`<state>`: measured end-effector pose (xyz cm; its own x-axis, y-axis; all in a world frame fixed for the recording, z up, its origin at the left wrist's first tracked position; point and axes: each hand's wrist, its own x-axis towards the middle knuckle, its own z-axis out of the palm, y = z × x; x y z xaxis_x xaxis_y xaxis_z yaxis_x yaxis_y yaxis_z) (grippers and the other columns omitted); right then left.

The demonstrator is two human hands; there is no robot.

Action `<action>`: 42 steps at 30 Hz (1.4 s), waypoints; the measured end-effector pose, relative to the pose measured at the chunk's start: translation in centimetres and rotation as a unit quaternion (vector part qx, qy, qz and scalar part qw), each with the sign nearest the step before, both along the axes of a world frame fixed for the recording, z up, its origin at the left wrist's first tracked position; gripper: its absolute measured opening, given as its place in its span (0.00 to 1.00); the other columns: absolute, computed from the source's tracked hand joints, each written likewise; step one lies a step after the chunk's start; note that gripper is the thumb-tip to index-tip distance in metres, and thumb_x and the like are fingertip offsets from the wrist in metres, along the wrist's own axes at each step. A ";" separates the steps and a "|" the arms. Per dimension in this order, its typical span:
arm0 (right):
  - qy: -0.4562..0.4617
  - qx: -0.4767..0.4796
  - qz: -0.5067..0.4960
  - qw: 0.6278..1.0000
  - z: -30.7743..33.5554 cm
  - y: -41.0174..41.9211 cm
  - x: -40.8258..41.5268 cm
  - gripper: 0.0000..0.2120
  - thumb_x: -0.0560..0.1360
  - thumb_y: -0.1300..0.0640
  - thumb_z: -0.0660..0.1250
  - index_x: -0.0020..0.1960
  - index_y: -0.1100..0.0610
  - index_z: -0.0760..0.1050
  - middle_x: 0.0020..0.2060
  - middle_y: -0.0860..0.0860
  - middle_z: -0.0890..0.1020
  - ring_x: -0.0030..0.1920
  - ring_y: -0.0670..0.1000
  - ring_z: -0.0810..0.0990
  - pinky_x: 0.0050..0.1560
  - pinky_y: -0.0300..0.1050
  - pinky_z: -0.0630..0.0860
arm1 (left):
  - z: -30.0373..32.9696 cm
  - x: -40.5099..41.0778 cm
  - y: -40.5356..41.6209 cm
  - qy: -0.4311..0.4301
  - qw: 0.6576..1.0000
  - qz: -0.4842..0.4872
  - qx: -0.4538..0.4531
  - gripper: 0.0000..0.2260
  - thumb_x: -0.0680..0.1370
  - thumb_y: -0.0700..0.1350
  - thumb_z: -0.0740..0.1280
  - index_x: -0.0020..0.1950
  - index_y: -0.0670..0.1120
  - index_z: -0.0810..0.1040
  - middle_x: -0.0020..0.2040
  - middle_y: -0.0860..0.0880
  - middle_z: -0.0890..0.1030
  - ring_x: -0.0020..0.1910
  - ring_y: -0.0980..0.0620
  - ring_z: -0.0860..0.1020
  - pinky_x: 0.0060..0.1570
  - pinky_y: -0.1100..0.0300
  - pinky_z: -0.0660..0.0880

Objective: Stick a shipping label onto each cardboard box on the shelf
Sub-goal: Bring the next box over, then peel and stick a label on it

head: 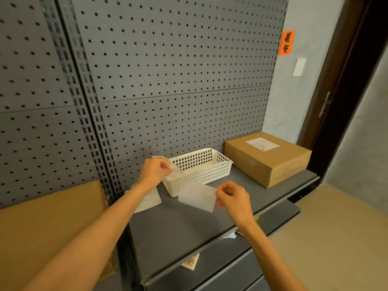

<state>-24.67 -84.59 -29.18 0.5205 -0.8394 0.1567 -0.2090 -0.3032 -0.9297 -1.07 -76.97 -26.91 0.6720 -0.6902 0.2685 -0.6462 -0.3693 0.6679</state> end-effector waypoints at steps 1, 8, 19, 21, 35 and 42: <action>0.001 0.000 -0.001 1.000 0.0 -0.1 0.0 0.07 0.73 0.65 0.65 0.37 0.57 0.76 0.32 0.55 0.82 0.32 0.48 0.77 0.40 0.46 0.77 | -0.1 0.1 0.0 -0.005 1.000 0.004 0.004 0.02 0.71 0.36 0.73 0.39 0.41 0.82 0.40 0.49 0.80 0.41 0.53 0.77 0.43 0.62 0.73; 0.000 0.007 0.000 1.000 0.2 0.0 0.1 0.07 0.73 0.65 0.65 0.37 0.57 0.75 0.33 0.54 0.82 0.32 0.47 0.78 0.38 0.42 0.76 | 0.0 0.0 0.2 -0.054 0.998 0.016 0.042 0.08 0.70 0.39 0.74 0.36 0.45 0.75 0.41 0.47 0.79 0.43 0.49 0.77 0.42 0.57 0.73; -0.011 0.006 0.005 1.000 1.0 0.6 0.7 0.05 0.73 0.65 0.65 0.39 0.60 0.76 0.34 0.55 0.82 0.32 0.47 0.78 0.38 0.42 0.77 | 0.8 -0.4 1.2 -0.074 0.997 0.011 -0.024 0.07 0.76 0.41 0.69 0.53 0.43 0.81 0.54 0.46 0.81 0.52 0.51 0.77 0.50 0.61 0.72; -0.016 0.003 0.009 1.000 1.3 0.8 1.1 0.05 0.73 0.65 0.65 0.39 0.60 0.76 0.35 0.55 0.82 0.32 0.46 0.78 0.38 0.42 0.77 | 1.3 -0.7 1.7 -0.078 0.996 0.004 -0.041 0.06 0.76 0.41 0.68 0.52 0.43 0.82 0.52 0.47 0.81 0.49 0.53 0.77 0.49 0.62 0.72; -0.117 -0.091 0.039 0.988 5.0 7.8 7.0 0.04 0.73 0.64 0.66 0.40 0.57 0.75 0.32 0.47 0.79 0.32 0.42 0.74 0.34 0.33 0.69 | 4.7 -2.6 11.4 0.096 0.987 0.023 -0.129 0.05 0.76 0.42 0.69 0.40 0.48 0.82 0.38 0.50 0.82 0.39 0.53 0.80 0.50 0.52 0.79; -0.128 -0.161 0.122 0.971 5.4 13.7 9.1 0.06 0.74 0.63 0.66 0.40 0.55 0.74 0.32 0.44 0.78 0.35 0.41 0.76 0.34 0.29 0.69 | 5.4 -3.1 16.7 0.173 0.960 0.102 -0.192 0.14 0.73 0.53 0.71 0.43 0.41 0.81 0.42 0.45 0.83 0.46 0.47 0.81 0.55 0.49 0.77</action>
<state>-15.59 -70.87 -23.80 0.6079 -0.5812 0.5410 0.1309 -0.5986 -0.7903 -4.20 -60.31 -21.53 0.8778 -0.4292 0.2126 -0.3004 -0.1477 0.9423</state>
